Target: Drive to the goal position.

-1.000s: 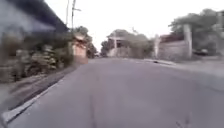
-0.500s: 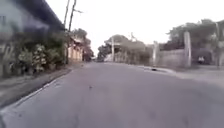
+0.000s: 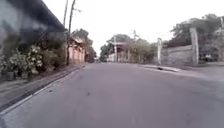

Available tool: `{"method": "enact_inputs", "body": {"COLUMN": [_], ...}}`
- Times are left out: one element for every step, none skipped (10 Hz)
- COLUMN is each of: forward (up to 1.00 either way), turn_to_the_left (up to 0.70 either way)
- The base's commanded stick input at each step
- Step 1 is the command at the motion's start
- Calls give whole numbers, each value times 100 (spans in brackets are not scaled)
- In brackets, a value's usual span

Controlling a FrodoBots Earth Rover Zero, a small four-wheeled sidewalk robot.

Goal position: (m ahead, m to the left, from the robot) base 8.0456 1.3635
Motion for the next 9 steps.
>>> {"method": "enact_inputs", "body": {"forward": [100, 100, 100, 100, 100, 100, 100, 100, 100], "turn_to_the_left": [0, 0, 0, 0, 0, 0, 0, 0, 0]}}
